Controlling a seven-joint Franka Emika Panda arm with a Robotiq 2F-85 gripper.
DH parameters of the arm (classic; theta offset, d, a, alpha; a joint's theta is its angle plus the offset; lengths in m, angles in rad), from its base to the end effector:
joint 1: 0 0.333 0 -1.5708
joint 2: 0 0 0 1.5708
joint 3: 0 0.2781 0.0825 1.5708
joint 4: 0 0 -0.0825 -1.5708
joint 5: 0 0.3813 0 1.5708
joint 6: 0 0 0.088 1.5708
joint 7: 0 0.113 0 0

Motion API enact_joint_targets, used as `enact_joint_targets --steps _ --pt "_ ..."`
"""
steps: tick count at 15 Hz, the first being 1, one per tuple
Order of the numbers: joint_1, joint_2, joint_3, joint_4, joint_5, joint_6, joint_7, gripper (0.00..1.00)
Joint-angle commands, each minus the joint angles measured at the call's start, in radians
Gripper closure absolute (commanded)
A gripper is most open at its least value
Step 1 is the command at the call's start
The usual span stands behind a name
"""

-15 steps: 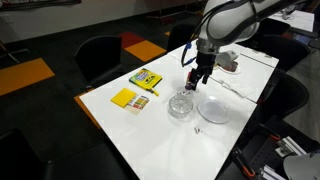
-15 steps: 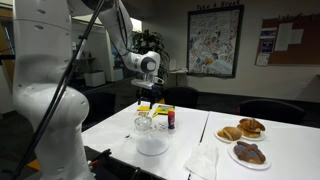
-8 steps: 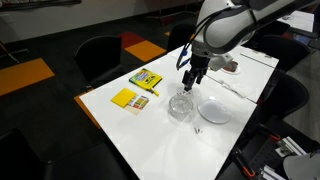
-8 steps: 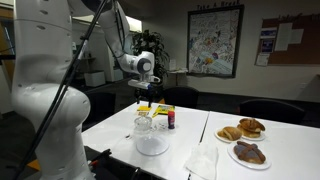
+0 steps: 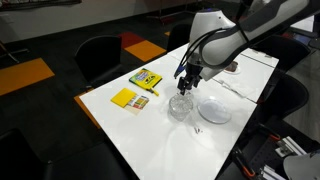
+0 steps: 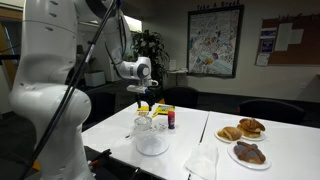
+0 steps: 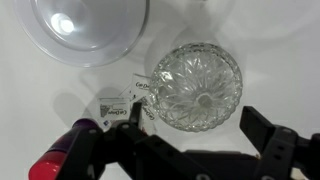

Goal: Put the clear lid on the table

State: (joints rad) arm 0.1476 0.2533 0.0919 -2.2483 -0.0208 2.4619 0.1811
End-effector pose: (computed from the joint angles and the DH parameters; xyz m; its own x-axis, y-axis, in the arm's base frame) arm 0.5117 0.1262 0.2091 0.9966 0.0723 -0.0397 0.0722 -0.9974 -0.0035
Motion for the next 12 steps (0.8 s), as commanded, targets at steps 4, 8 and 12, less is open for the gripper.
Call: enact_joint_targets --steps 4,8,12 --pt "0.019 0.072 -0.01 0.008 -0.024 0.114 0.044 0.0" --pt "0.032 0.1 -0.011 0.015 -0.024 0.142 0.049 0.0" --pt "0.042 0.119 -0.014 0.021 -0.023 0.153 0.056 0.0"
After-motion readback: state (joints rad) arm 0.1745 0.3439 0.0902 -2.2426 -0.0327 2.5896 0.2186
